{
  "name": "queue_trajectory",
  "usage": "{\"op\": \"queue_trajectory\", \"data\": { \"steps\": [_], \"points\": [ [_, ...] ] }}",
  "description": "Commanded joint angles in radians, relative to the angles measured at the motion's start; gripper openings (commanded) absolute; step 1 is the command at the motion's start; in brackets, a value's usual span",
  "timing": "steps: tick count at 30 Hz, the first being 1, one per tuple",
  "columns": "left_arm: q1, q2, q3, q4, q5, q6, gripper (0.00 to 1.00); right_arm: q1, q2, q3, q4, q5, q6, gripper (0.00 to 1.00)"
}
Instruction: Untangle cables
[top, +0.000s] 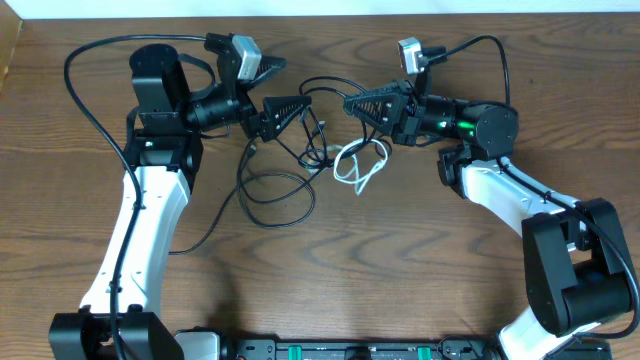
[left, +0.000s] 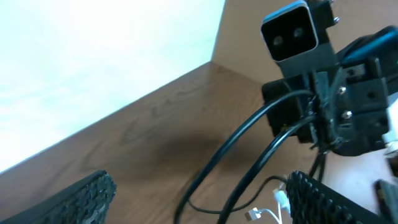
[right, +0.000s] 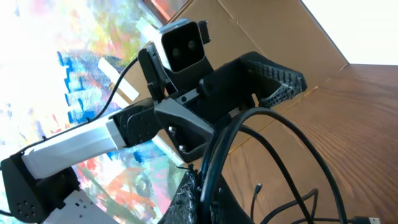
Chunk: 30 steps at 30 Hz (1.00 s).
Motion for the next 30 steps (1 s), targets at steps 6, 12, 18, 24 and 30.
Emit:
{"op": "queue_trajectory", "data": {
  "steps": [6,12,18,24,30],
  "points": [
    [0.002,0.002,0.01,0.027,0.13,0.221,0.87,-0.004,-0.019,0.008,-0.097,0.093,-0.043,0.01],
    [0.002,0.002,0.01,0.082,0.322,0.241,0.79,-0.002,-0.019,0.008,-0.132,0.15,-0.061,0.01],
    [0.002,0.002,0.01,0.08,0.328,0.287,0.79,0.033,-0.019,0.008,-0.051,0.202,0.03,0.01],
    [0.002,0.002,0.01,0.08,0.187,0.378,0.68,0.108,-0.019,0.008,-0.003,0.235,0.068,0.01],
    [0.002,0.002,0.01,0.08,-0.056,0.382,0.76,0.146,-0.019,0.008,-0.005,0.249,0.079,0.01]
  ]
}}
